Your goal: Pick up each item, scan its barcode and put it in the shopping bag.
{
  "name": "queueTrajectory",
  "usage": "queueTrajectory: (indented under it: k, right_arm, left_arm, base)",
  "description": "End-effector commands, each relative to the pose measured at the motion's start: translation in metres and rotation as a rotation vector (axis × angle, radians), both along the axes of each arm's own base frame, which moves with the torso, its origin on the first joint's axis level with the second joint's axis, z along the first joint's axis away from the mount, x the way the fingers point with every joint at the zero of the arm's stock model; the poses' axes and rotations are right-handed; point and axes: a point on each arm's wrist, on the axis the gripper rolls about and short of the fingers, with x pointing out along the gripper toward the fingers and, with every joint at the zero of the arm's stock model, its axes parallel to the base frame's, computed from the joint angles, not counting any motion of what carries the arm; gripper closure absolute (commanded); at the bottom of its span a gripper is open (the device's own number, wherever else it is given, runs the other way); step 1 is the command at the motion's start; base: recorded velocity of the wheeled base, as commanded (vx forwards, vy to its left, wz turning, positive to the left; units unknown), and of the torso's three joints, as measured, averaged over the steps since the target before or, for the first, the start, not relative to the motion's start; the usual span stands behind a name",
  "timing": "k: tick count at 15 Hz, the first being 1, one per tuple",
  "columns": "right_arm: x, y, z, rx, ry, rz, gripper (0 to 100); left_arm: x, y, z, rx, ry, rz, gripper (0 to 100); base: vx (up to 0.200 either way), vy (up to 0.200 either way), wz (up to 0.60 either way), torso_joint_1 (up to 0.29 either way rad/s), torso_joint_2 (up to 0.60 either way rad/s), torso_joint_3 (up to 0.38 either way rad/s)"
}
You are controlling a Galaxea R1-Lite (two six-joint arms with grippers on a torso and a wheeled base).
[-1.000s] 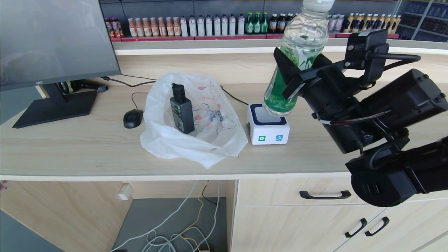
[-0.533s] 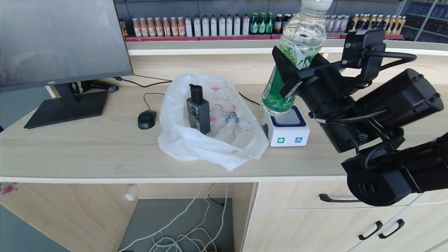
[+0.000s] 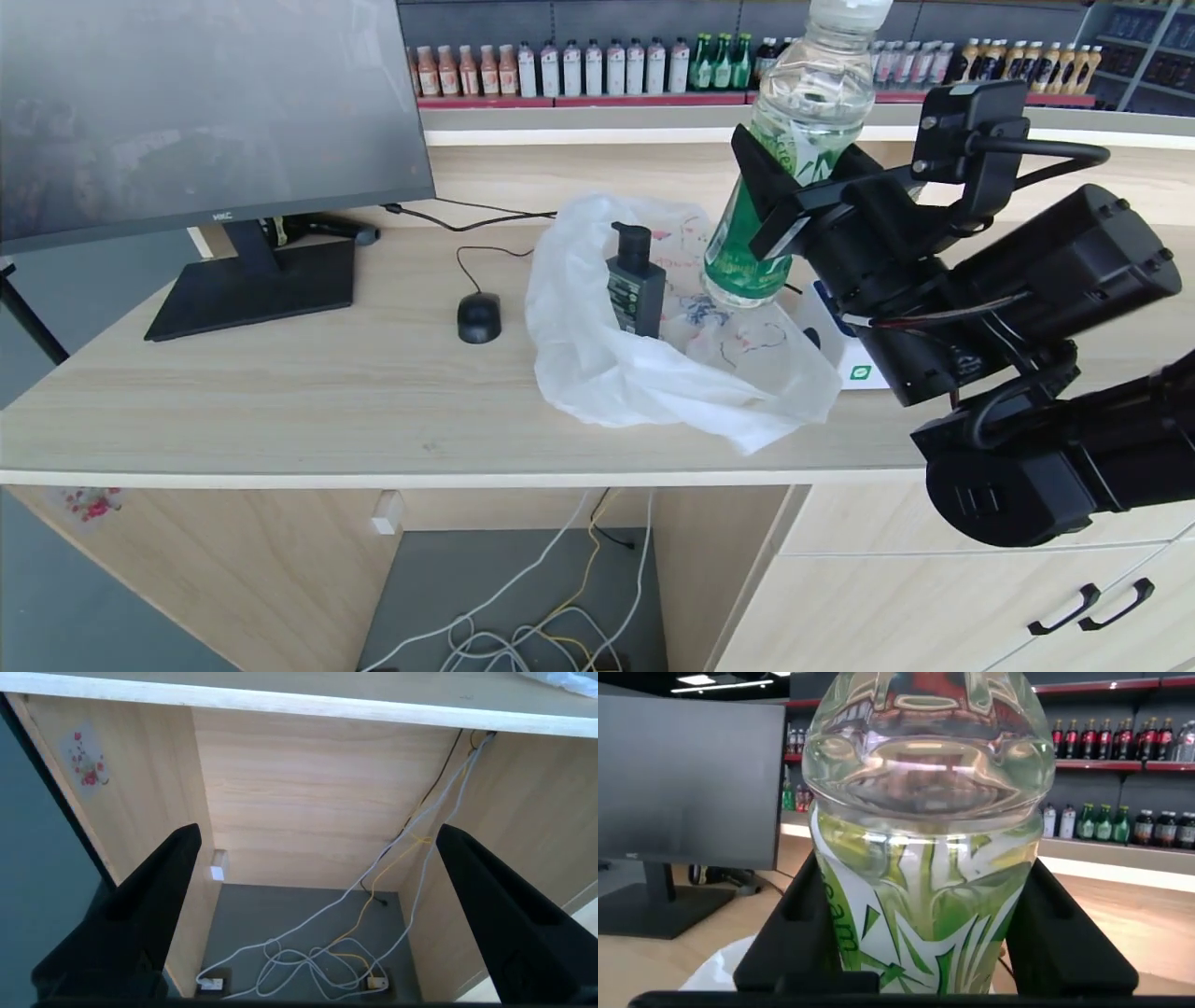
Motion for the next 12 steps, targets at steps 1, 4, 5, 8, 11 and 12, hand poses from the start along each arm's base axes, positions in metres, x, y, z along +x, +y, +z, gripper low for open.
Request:
queueTrajectory:
  k: [1,4,5,8,11,12]
  right_arm:
    - [0.002,0.001,-0.002,-0.003,0.005,-0.001,100]
    - [0.005,0.002,-0.005,-0.007,0.009,-0.005,100]
    - [0.006,0.003,-0.006,-0.008,0.011,-0.004,100]
    - [0.007,0.003,-0.009,-0.014,0.020,-0.005,100]
    - [0.015,-0.002,-0.017,-0.030,0.039,-0.031,100]
    - [0.019,-0.005,-0.021,-0.035,0.049,-0.045,100]
  left_arm:
    - [0.000,0.000,0.000,0.004,0.001,0.000,0]
    - [0.000,0.000,0.000,0.004,0.000,0.000,0]
    - [0.000,0.000,0.000,0.004,0.000,0.000,0]
    - [0.000,0.000,0.000,0.004,0.000,0.000,0]
    - [0.000,0.000,0.000,0.006,0.000,0.000,0]
    - [0.000,0.000,0.000,0.004,0.001,0.000,0]
  base:
    - [0.000,0.000,0.00,0.000,0.00,0.000]
    - [0.000,0.000,0.00,0.000,0.00,0.000]
    - [0.000,0.000,0.00,0.000,0.00,0.000]
    - [0.000,0.000,0.00,0.000,0.00,0.000]
    - [0.000,0.000,0.00,0.000,0.00,0.000]
    - [0.000,0.000,0.00,0.000,0.00,0.000]
